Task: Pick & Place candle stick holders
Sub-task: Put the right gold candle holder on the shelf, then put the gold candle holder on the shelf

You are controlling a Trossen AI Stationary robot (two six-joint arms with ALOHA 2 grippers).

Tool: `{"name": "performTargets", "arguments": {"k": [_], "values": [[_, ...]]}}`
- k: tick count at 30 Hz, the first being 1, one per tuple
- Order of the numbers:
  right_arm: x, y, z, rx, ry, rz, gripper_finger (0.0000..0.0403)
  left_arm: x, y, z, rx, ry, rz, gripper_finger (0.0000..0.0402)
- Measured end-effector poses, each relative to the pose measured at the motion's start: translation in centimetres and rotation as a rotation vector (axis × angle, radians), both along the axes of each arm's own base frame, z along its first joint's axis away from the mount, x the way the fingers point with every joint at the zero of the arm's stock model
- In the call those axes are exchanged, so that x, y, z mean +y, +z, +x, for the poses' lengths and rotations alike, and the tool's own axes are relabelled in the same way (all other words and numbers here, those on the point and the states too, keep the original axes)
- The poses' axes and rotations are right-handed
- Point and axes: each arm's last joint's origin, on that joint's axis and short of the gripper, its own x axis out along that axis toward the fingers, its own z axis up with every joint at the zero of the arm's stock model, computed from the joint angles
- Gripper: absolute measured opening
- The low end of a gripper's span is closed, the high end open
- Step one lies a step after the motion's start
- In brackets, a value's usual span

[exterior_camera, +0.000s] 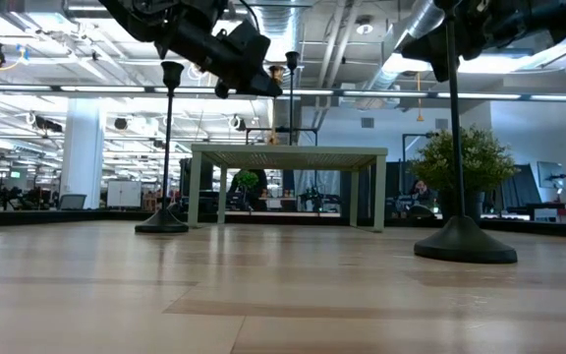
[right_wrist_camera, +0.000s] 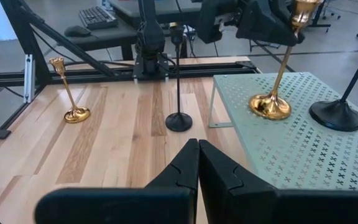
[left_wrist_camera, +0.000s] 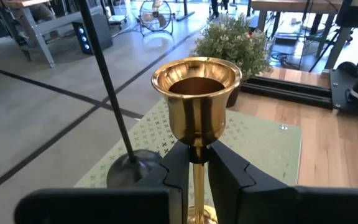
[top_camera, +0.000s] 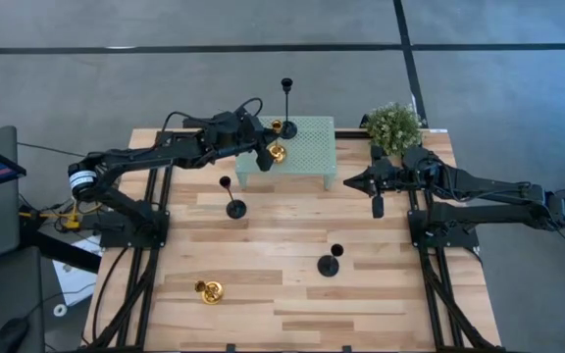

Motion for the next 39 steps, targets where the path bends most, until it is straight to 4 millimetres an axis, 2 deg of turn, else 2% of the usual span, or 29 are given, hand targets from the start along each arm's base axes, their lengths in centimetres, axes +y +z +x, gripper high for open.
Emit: {"name": "performTargets", "arguments": {"k": [8,16,29,39], "values": [[0.0,-0.1,0.0,0.006,0.0,0.002,0.0001,0.0,-0.1,0.1,-0.001,0.004,-0.009,0.0065],[0.0,-0.1,0.0,0.006,0.0,0.002,0.0001,0.3,-0.1,-0.1,-0.01,0.099,-0.021,0.0102],[0.0,-0.1,0.0,0.007,0.0,0.001,0.0001,0.3,-0.1,-0.1,-0.022,0.1,-0.04,0.0188],[0.0,-0.1,0.0,0.011,0.001,0.001,0.0001,-0.4,1.0,-1.6,-0.011,0.1,-0.045,0.0243]]}}
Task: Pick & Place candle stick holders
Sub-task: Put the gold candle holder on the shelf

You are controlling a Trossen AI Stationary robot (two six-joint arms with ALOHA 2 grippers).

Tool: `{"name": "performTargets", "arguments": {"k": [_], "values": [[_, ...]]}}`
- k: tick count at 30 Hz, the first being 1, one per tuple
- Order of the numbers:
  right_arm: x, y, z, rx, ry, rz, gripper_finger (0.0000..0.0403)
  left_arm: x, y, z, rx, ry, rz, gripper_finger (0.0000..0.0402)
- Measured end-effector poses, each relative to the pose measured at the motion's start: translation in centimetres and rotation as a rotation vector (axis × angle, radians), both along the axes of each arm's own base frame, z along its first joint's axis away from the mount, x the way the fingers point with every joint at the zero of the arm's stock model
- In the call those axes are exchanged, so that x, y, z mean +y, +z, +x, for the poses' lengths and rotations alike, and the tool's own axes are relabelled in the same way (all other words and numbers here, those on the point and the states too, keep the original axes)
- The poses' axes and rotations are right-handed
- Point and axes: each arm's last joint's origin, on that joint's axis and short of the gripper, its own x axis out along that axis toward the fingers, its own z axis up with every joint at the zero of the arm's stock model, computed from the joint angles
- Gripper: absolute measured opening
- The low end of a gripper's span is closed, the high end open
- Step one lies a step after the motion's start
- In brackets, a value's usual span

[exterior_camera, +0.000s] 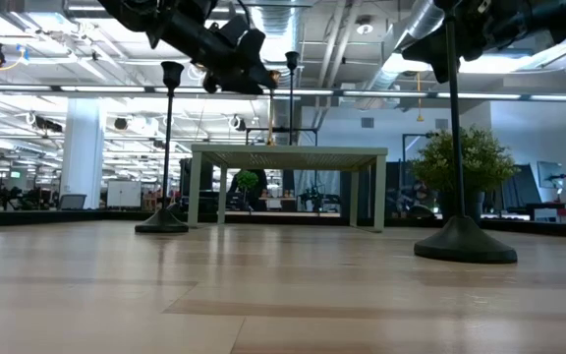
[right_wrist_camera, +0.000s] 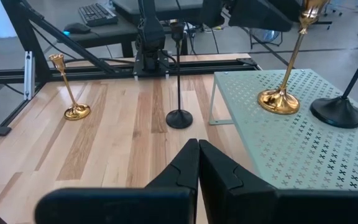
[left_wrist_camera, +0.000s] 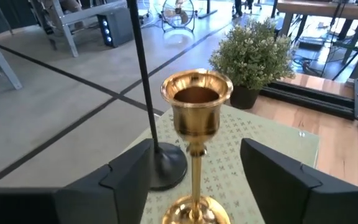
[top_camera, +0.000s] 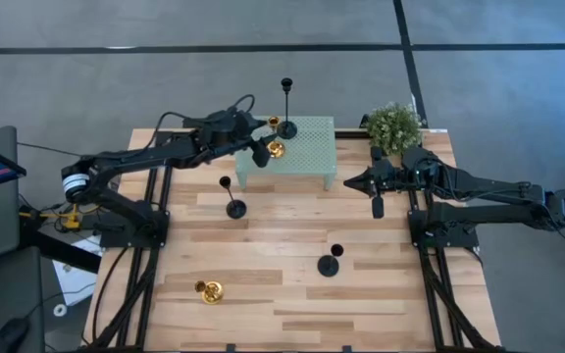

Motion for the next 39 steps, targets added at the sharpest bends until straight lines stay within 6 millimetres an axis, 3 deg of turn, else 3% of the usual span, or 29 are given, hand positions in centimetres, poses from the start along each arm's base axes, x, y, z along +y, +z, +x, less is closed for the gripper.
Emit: {"name": "performTargets", "arguments": {"k": [10,20,32,39], "values": [[0.0,0.0,0.0,0.0,0.0,0.0,0.0001,-1.3,1.5,-2.9,0.063,-0.001,0.035,0.0259],[0.0,0.0,0.0,0.001,0.003,0.002,0.0001,-3.8,3.9,-8.1,0.039,-0.015,0.048,0.025],[0.0,0.0,0.0,0.002,0.003,0.001,0.0001,-7.9,4.7,-13.2,0.024,-0.327,0.006,0.0167],[0.0,0.0,0.0,0.002,0.003,0.001,0.0001,-9.9,3.6,-14.9,0.088,-0.598,-0.168,0.0134]]}}
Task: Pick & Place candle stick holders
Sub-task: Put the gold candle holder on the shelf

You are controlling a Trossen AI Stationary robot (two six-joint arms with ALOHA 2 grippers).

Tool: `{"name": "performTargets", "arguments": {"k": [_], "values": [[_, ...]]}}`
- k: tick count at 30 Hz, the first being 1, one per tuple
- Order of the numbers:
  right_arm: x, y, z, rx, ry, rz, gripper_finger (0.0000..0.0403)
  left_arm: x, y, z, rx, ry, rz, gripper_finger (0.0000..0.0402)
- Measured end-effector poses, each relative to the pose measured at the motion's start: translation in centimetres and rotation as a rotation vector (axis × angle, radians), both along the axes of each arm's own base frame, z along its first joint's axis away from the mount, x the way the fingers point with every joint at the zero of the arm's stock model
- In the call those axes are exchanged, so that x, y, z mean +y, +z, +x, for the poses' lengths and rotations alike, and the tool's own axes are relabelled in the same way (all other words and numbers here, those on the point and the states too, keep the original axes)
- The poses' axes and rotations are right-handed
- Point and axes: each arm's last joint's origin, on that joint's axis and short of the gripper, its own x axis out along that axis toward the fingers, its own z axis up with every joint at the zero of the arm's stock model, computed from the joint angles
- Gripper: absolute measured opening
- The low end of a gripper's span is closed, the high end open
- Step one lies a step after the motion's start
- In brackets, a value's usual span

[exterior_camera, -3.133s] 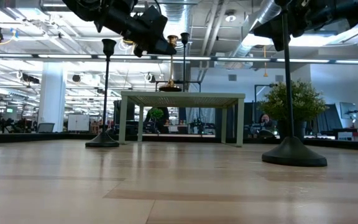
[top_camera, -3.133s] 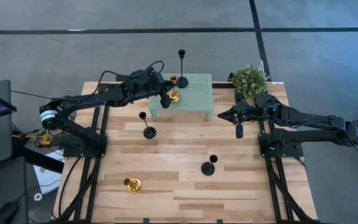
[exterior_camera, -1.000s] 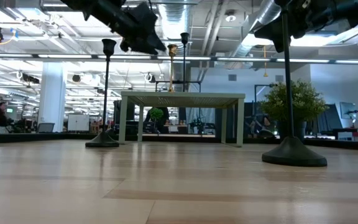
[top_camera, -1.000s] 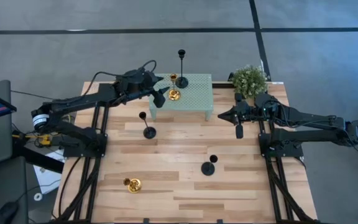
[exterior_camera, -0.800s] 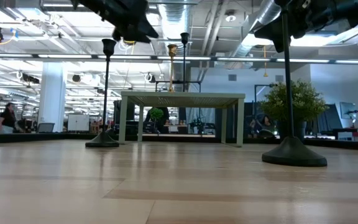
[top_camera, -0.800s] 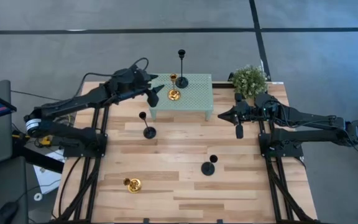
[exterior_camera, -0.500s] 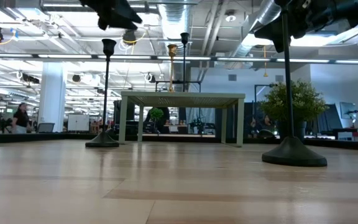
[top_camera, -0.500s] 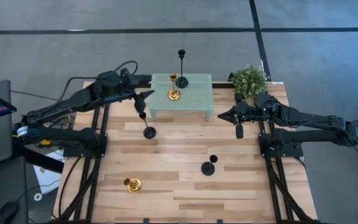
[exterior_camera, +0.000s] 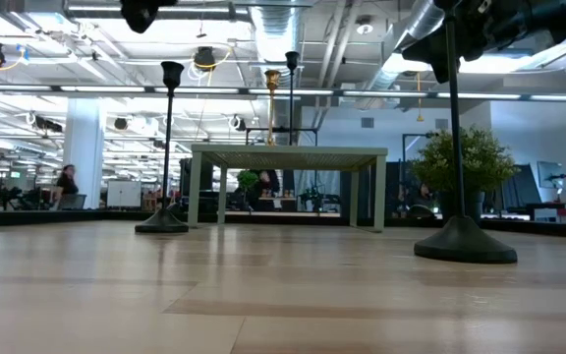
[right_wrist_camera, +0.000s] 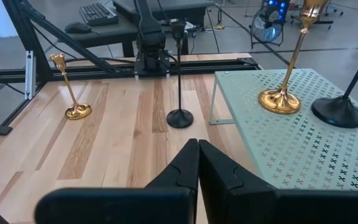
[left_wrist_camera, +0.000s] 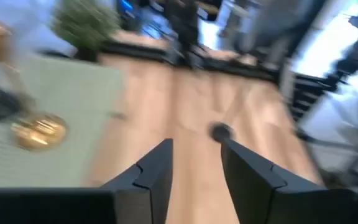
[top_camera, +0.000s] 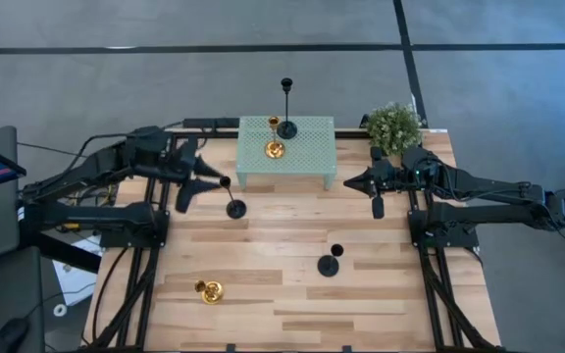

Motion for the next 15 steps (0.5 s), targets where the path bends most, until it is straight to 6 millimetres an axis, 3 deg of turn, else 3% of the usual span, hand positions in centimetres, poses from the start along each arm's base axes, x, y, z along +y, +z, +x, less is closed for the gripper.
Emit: {"name": "performTargets", "arguments": {"k": [10,15], "values": [[0.0,0.0,0.0,0.002,0.001,-0.004,0.0001,-1.7,-2.3,-0.2,0.202,-0.182,-0.073,0.0076],[-0.1,-0.3,0.3,0.016,0.002,-0.001,0.0001,-2.5,-5.1,0.1,0.273,-0.261,-0.078,0.0029]]}}
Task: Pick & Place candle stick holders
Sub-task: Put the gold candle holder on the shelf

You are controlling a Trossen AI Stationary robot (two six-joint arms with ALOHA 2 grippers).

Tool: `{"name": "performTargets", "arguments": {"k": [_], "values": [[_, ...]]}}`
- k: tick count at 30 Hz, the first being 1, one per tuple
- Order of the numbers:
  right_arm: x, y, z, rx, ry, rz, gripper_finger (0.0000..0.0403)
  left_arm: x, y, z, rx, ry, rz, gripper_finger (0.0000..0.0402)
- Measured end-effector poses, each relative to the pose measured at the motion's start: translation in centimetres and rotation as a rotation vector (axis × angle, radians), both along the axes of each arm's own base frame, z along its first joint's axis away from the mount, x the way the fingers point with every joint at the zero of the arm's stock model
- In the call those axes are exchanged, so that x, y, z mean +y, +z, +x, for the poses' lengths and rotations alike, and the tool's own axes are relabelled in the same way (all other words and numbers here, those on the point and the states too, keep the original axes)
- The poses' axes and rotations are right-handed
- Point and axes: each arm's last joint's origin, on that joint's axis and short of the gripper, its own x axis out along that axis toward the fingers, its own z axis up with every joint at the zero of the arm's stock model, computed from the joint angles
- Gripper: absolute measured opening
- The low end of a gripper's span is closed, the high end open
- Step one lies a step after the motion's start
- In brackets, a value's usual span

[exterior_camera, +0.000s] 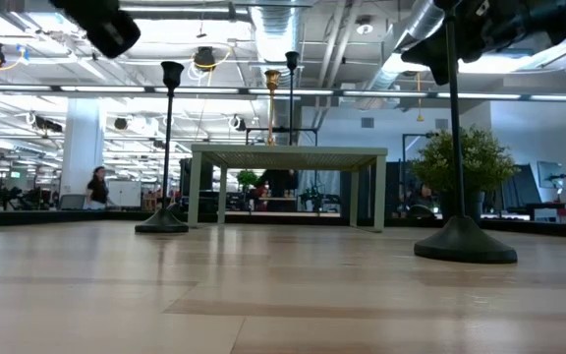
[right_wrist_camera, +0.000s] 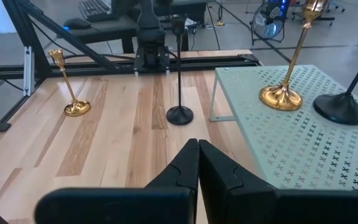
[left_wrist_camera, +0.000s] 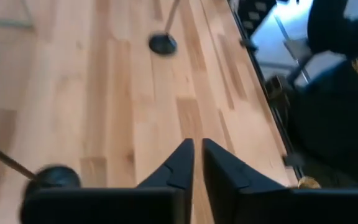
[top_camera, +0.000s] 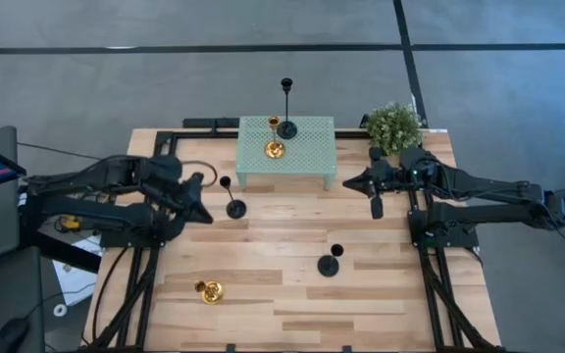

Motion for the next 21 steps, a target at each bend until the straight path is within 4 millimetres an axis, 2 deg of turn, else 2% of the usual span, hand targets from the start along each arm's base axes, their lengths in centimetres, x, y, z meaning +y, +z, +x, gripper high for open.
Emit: {"name": "performTargets", "arguments": {"k": [3,10,21], "values": [[-0.1,-0.3,0.3,0.016,0.001,0.004,0.0001,-0.6,-1.6,0.2,-0.002,-0.057,0.0,0.0006],[-0.3,-0.8,1.1,0.038,-0.001,0.016,0.0001,-2.0,-4.7,-0.4,-0.027,-0.205,0.021,0.0006],[-0.9,-1.1,3.3,-0.025,-0.002,0.002,0.0001,-3.7,-4.5,-1.2,-0.077,-0.377,0.014,0.0004]]}}
